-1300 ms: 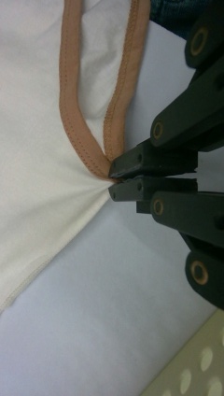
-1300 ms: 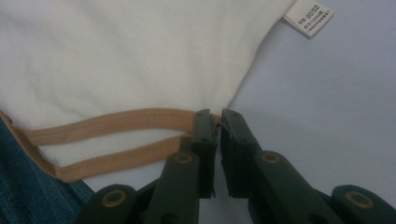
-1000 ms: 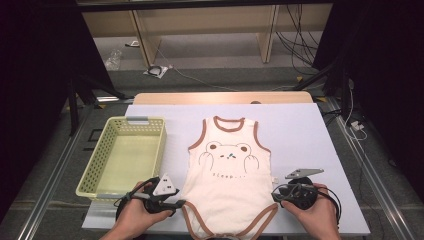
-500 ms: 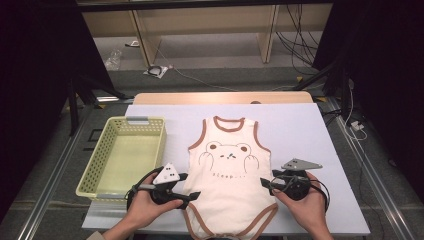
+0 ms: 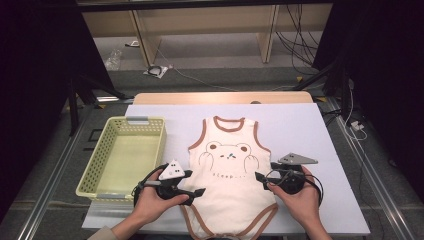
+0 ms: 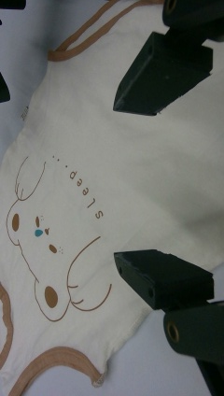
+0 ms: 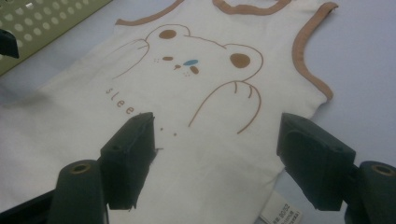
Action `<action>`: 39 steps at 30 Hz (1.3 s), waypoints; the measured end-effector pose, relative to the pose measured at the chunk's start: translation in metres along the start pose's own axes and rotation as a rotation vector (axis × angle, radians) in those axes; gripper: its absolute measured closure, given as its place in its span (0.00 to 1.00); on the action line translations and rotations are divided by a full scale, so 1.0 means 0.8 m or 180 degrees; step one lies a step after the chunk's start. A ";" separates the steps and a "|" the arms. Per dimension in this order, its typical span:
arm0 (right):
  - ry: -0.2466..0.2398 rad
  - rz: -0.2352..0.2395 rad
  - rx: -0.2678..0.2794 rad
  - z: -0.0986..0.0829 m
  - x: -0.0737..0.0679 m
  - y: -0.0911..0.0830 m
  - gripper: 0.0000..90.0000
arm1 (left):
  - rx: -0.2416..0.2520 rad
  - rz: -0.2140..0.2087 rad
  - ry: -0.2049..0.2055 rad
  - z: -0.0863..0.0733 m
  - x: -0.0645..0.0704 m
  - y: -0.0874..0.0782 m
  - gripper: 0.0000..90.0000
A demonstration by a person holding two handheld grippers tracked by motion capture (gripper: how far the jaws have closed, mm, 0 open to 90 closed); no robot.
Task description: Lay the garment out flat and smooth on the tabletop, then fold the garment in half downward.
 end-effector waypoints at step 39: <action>0.0084 -0.0229 0.0158 0.016 0.025 -0.004 0.28 | 0.0136 0.0271 0.0017 0.025 -0.018 0.001 0.35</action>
Point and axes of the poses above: each handheld gripper's, and its own axes: y roughly forward along the jaws, z roughly out of its top, x roughly to its right, the point moved 9 cm from there along y, roughly forward along the jaws, and after that the axes turned 2 degrees about -y, right-handed, at the moved point
